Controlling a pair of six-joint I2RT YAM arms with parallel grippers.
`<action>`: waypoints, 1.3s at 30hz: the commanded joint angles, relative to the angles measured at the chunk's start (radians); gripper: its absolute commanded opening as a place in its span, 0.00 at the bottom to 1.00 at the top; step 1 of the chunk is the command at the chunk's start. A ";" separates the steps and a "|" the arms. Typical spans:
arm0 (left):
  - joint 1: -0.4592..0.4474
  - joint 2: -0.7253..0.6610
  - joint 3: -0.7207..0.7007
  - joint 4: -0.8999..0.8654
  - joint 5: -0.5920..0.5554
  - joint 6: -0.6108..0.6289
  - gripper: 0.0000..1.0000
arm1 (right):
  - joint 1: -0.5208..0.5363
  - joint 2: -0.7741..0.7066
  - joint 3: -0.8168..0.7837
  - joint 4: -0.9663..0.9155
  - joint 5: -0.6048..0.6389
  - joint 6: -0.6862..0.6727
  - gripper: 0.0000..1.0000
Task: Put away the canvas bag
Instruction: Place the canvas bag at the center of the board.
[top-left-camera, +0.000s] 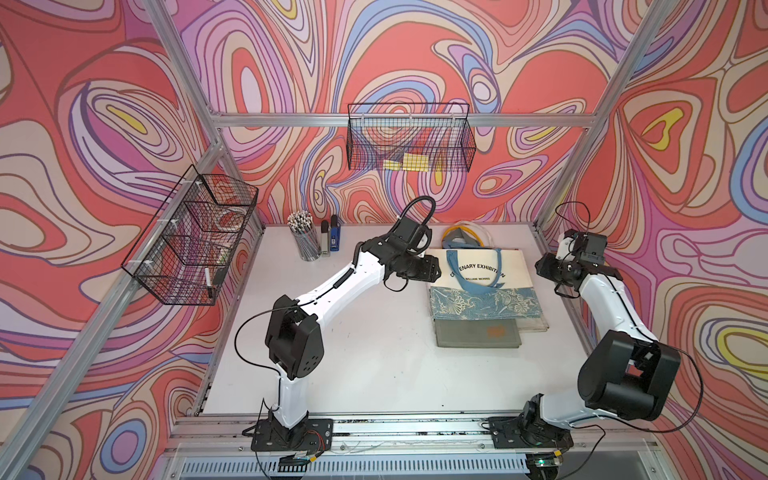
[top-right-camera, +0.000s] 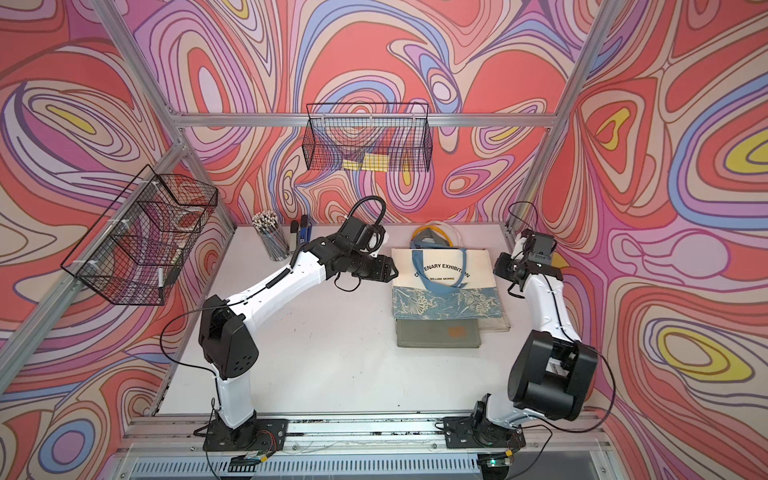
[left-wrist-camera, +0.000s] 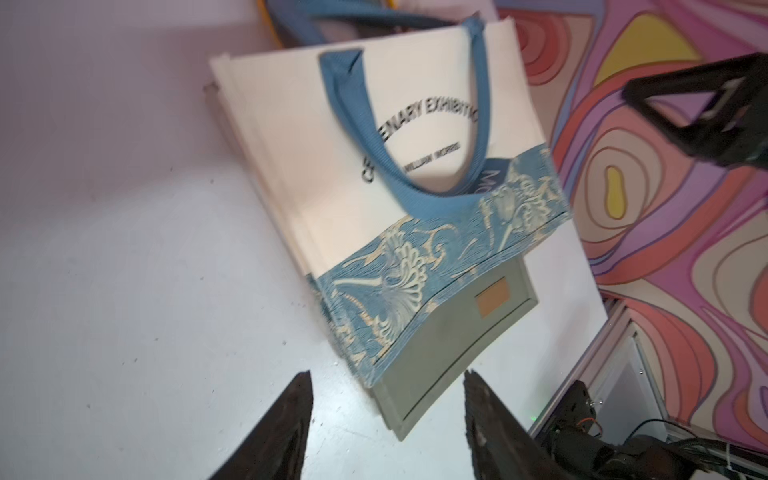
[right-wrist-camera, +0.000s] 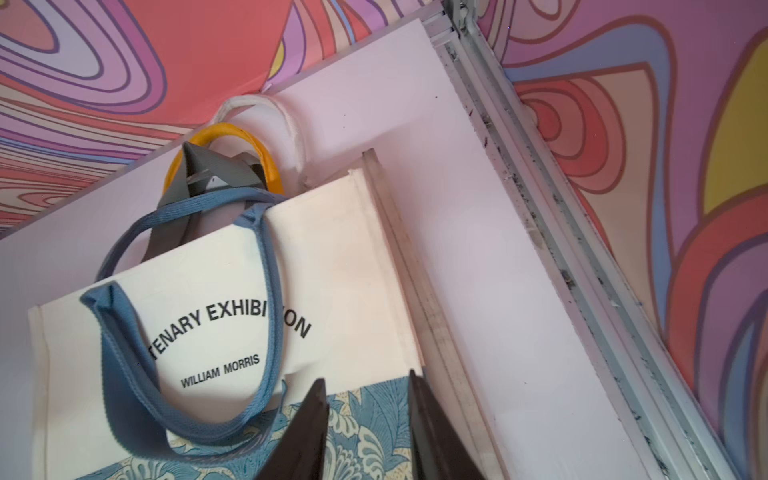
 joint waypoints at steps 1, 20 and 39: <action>-0.041 0.108 0.041 0.053 0.063 -0.056 0.59 | 0.012 0.027 -0.122 0.051 -0.069 0.091 0.32; 0.015 0.327 -0.058 0.274 0.186 -0.256 0.48 | 0.019 0.057 -0.269 0.151 -0.036 0.147 0.24; 0.086 0.560 0.289 0.262 0.210 -0.293 0.53 | 0.145 0.408 -0.024 0.301 -0.026 0.166 0.33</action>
